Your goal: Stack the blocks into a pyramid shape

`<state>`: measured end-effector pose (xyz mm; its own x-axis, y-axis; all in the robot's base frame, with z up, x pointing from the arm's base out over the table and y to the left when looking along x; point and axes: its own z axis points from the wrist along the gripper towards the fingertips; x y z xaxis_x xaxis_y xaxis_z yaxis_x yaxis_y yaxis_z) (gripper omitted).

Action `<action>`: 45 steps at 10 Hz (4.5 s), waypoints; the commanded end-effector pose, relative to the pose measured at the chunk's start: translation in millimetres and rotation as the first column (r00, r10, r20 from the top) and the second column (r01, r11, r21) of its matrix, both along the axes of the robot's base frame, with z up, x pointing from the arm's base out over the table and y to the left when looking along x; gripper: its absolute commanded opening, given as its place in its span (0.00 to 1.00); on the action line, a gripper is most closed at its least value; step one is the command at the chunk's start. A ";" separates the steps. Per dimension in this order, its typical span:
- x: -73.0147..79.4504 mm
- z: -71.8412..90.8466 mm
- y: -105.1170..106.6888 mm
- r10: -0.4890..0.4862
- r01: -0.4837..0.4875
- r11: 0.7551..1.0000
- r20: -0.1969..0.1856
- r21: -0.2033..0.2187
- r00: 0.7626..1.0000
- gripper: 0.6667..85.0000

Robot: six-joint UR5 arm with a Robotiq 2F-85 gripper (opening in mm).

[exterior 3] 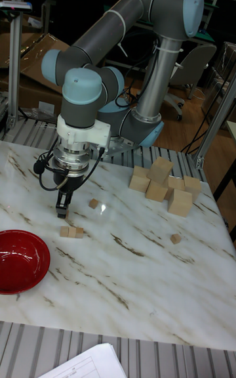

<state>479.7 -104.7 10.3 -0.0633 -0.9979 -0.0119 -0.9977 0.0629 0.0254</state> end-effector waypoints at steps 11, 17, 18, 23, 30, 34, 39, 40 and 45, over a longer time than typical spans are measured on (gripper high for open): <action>8.5 34.3 -7.7 0.026 -0.026 1.000 -0.023 -0.017 0.999 0.23; 32.5 38.4 -0.1 0.021 -0.021 0.999 0.003 -0.041 1.000 0.21; 36.1 39.0 2.1 0.020 -0.020 0.999 0.002 -0.042 1.000 0.20; 43.4 38.6 9.2 0.010 -0.010 0.999 -0.003 -0.041 1.000 0.19; 56.6 32.5 16.7 0.012 -0.012 0.999 0.002 -0.052 1.000 0.19; 62.1 30.8 21.0 0.028 -0.027 0.998 0.008 -0.061 1.000 0.19; 66.9 28.8 23.0 0.136 -0.134 0.989 0.027 -0.070 0.990 0.19; 67.5 29.0 22.9 0.147 -0.144 0.987 0.029 -0.071 0.989 0.19; 65.9 28.6 26.7 0.157 -0.155 0.986 0.029 -0.056 0.987 0.20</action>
<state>545.3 -81.5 38.3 0.0898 -0.9942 0.0586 -0.9959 -0.0901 -0.0034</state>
